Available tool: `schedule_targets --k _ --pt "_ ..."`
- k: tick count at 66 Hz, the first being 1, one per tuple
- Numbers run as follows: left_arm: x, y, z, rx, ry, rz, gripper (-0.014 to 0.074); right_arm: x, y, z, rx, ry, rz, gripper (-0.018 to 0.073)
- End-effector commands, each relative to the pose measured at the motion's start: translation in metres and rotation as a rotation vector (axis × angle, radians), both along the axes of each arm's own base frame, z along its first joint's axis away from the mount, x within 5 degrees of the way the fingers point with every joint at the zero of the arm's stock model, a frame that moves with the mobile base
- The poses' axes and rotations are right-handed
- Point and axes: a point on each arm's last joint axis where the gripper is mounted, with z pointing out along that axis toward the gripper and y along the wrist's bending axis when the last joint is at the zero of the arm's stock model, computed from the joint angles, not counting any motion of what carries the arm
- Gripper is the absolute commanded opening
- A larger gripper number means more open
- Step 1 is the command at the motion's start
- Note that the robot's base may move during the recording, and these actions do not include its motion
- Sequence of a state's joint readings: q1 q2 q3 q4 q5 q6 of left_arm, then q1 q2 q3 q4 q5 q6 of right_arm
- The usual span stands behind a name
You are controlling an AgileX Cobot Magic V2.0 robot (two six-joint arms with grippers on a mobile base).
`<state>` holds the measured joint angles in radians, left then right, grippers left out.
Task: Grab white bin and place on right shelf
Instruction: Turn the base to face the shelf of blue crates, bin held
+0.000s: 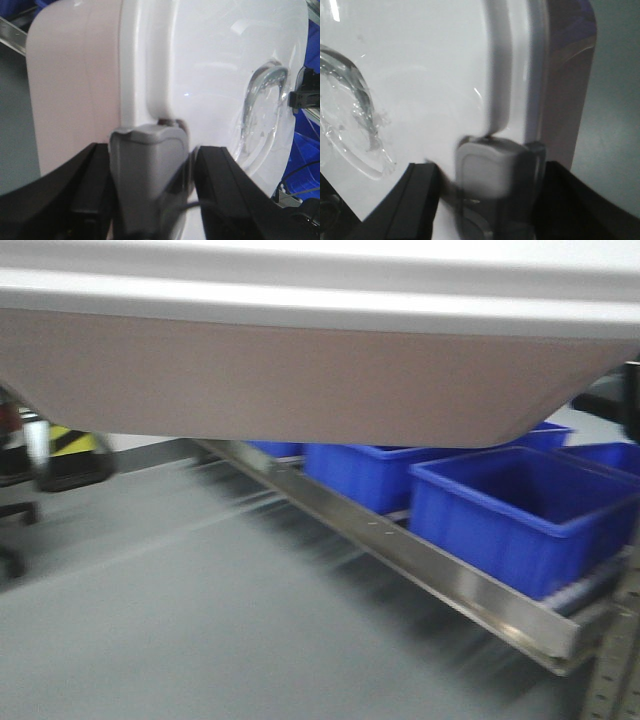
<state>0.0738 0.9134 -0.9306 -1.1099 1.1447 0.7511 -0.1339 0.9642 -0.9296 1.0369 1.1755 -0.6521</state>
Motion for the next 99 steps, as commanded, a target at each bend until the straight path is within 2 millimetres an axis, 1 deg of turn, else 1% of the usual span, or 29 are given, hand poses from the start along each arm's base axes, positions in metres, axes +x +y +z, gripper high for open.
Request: schedule_targets --k 1,99 --pt "-0.0185 -0.0126 0.021 -0.142 -0.024 -0.165 0.0196 -0.0147 0.0129 0.0231 0.164 -0.028 0.122 0.0294" --pt "-0.0185 -0.0126 0.021 -0.142 -0.024 -0.165 0.0195 -0.0147 0.0129 0.0231 0.164 -0.028 0.122 0.0294"
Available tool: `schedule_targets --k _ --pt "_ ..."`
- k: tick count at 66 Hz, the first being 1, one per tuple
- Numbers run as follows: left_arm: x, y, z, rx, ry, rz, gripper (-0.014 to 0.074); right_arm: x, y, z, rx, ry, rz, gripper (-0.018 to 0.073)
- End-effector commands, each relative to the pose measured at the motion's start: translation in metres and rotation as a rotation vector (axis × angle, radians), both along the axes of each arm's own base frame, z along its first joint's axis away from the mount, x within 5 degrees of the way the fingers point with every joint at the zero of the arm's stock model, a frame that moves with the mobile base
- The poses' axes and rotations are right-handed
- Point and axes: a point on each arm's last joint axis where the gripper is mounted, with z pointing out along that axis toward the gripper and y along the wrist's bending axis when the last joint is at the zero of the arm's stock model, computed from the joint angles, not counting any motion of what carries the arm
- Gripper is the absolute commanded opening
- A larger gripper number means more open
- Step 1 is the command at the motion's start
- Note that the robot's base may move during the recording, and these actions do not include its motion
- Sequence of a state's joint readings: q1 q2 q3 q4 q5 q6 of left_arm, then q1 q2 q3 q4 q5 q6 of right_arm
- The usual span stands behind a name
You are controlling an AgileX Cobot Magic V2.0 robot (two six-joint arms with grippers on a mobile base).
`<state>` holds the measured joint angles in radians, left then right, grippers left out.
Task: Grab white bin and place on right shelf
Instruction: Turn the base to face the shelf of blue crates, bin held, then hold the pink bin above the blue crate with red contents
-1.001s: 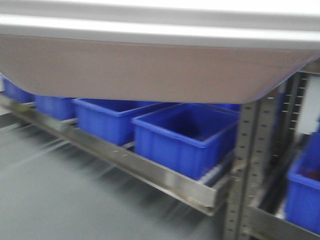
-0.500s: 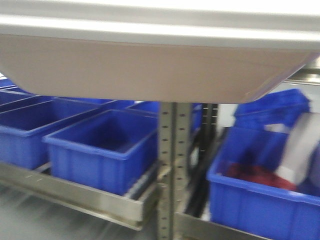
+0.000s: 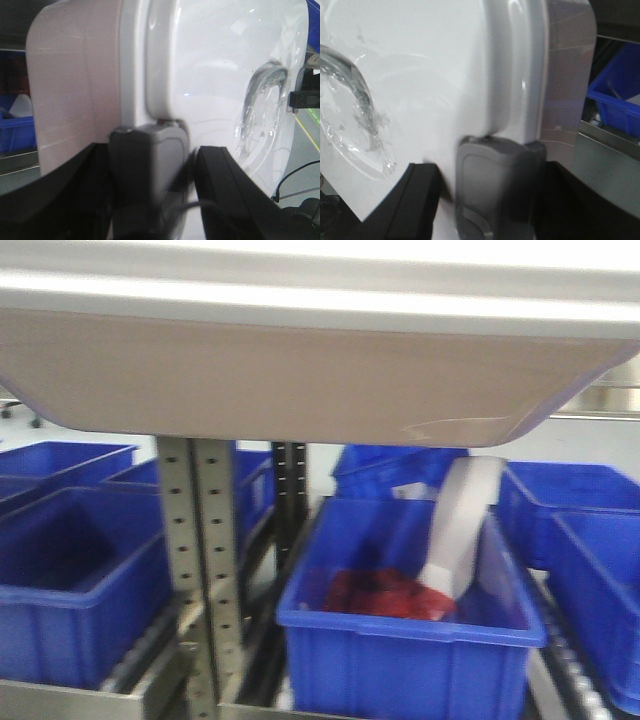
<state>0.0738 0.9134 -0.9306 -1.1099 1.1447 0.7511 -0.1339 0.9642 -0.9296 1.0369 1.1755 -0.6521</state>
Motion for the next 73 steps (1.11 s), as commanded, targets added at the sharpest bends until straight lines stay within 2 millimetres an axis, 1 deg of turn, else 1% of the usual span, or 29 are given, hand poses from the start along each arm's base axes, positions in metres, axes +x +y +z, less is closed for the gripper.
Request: schedule_targets --k 1,73 --pt "-0.0185 -0.0126 0.021 -0.142 -0.024 -0.165 0.0196 -0.0147 0.0129 0.0231 0.164 -0.028 0.122 0.0294" --pt "-0.0185 -0.0126 0.021 -0.142 -0.024 -0.165 0.0195 -0.0147 0.0129 0.0231 0.164 -0.028 0.122 0.0294"
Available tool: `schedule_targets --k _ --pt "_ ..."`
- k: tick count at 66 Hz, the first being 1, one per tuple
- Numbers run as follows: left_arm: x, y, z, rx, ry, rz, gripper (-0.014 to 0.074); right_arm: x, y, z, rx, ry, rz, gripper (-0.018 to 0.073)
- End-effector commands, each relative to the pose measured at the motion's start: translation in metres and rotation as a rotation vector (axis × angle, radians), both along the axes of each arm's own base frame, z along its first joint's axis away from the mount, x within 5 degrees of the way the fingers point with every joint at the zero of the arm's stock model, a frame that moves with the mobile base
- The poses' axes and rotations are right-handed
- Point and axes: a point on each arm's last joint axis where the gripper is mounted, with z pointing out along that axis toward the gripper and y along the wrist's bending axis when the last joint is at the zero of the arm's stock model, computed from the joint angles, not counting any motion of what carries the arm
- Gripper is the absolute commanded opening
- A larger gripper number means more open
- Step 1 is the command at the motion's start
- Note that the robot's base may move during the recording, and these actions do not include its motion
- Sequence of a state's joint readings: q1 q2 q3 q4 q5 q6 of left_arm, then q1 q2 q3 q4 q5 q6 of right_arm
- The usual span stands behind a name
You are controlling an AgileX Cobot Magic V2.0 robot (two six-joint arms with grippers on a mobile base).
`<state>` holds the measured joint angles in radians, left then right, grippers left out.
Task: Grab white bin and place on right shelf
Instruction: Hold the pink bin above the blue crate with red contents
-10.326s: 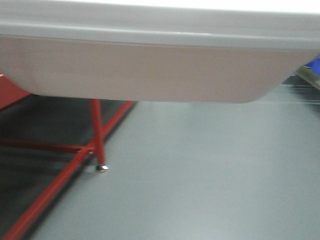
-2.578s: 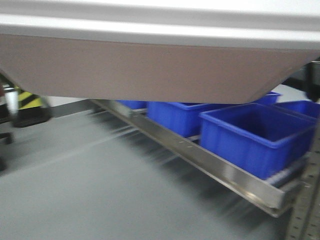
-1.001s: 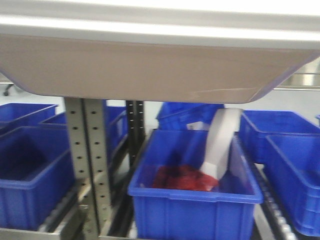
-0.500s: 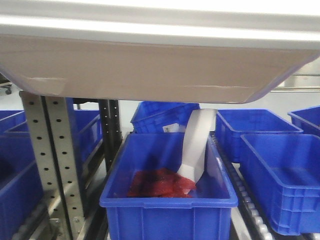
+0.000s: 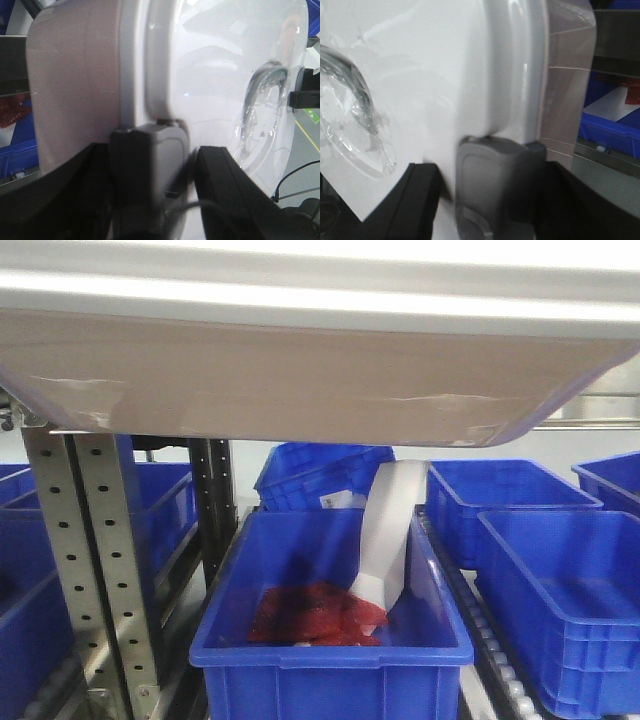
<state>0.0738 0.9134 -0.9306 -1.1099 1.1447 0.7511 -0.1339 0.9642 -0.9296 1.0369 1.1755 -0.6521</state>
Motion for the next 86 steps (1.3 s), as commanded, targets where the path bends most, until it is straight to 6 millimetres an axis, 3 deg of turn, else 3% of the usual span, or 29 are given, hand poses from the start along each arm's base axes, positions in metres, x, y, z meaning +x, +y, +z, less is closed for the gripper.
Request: schedule_targets --k 1,86 --pt "-0.0185 -0.0126 0.021 -0.142 -0.024 -0.165 0.0195 -0.0147 0.0129 0.0231 0.164 -0.028 0.122 0.0294" --pt "-0.0185 -0.0126 0.021 -0.142 -0.024 -0.165 0.0195 -0.0147 0.0129 0.0231 0.164 -0.028 0.122 0.0294"
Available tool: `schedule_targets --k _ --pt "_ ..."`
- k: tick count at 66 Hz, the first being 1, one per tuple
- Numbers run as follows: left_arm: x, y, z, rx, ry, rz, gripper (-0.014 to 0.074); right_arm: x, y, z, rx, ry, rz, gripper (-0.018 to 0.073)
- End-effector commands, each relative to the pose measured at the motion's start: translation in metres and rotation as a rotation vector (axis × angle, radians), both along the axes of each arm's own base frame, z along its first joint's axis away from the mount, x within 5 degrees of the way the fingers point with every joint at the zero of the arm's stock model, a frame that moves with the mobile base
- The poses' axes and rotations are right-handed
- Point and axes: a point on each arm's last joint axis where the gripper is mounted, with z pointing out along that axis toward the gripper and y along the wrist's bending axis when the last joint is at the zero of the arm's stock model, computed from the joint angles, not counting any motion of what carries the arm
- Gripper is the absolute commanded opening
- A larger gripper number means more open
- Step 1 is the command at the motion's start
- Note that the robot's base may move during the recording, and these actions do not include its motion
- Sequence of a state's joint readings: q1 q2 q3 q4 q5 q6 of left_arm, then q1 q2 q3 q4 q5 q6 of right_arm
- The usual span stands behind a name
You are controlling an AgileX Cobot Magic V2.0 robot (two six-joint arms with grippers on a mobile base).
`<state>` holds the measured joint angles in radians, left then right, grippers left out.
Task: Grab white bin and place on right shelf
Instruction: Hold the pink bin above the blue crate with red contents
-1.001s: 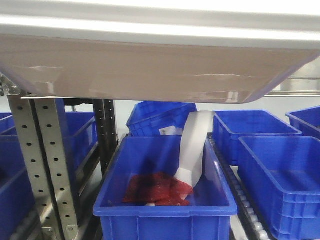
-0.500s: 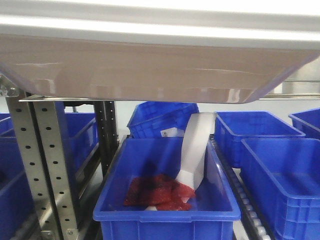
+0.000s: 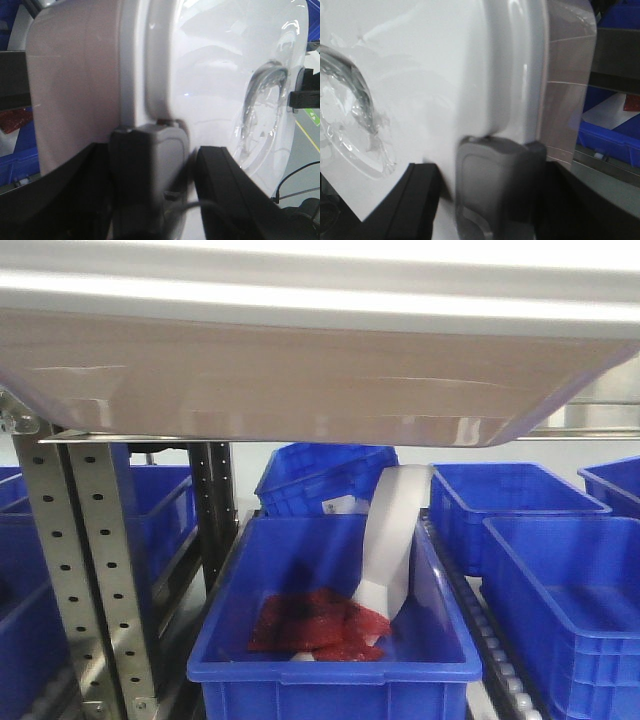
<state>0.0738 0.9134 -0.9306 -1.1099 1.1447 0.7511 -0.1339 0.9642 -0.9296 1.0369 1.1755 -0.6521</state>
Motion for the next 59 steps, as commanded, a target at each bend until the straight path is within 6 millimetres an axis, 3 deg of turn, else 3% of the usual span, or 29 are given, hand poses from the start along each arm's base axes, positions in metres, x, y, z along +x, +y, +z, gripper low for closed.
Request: schedule_targets --k 1,59 --pt "-0.0185 -0.0126 0.021 -0.142 -0.024 -0.165 0.0195 -0.0147 0.0129 0.0231 0.164 -0.028 0.122 0.0294" --pt "-0.0152 -0.0114 0.022 -0.147 -0.039 -0.128 0.0187 -0.0133 0.0123 0.0234 0.165 -0.036 0.106 0.0294"
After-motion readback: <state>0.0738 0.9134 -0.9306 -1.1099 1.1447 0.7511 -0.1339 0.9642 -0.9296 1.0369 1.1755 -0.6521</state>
